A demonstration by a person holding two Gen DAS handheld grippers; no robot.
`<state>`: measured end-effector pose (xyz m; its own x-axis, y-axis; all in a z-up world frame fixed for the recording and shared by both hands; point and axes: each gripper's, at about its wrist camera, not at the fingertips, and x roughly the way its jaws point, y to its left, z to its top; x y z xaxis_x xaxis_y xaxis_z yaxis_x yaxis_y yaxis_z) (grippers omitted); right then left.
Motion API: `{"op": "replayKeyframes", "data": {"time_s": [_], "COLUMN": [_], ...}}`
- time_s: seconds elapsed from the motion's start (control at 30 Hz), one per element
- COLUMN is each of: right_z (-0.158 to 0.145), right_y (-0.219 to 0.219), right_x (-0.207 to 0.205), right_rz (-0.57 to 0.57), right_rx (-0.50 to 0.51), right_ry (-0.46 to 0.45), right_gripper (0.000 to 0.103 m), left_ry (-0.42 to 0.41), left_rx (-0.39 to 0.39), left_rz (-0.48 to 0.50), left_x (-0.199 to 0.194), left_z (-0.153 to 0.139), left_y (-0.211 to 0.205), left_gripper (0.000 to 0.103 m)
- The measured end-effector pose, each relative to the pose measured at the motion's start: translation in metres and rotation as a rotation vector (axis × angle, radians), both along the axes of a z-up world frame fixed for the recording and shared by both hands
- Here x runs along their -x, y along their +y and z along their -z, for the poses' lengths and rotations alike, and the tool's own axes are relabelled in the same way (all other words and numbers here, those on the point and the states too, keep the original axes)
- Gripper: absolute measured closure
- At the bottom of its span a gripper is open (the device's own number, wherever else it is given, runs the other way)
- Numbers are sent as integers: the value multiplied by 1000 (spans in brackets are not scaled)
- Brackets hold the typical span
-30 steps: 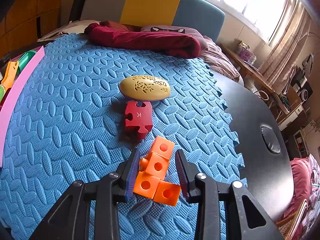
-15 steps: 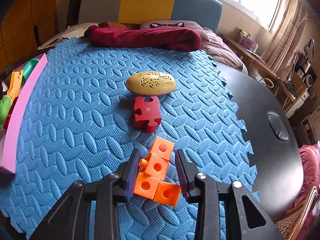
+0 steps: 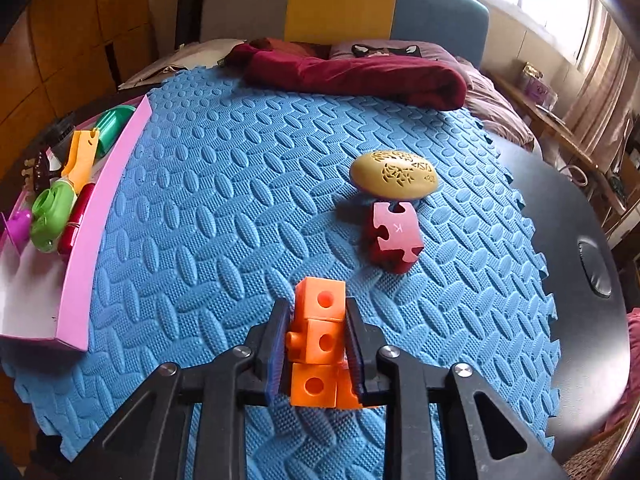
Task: Organize rigid objects
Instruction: 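Lift the orange cubes and carry them over the tray with the right tool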
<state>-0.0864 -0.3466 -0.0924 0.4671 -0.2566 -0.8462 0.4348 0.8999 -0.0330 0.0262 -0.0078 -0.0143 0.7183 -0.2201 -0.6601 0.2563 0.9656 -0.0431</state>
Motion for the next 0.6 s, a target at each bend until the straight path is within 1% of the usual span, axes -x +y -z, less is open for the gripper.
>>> {"op": "replayKeyframes", "data": {"time_s": [0.17, 0.3, 0.4, 0.6], "right_z": [0, -2, -4, -24], "right_y": [-1, -1, 5, 30], "right_x": [1, 2, 0, -11], "right_rz": [1, -3, -20, -107], "right_rx": [1, -38, -48, -88], "right_ry": [-3, -28, -41, -106], "right_gripper": [77, 77, 77, 77], "left_ry": [8, 10, 9, 10], "left_rx": [4, 5, 0, -4], "left_rz": [-3, -4, -5, -7], "left_x": [-1, 0, 0, 0], "left_z": [2, 2, 3, 4], "left_y": [1, 2, 3, 2], "left_gripper": [41, 41, 41, 41]}}
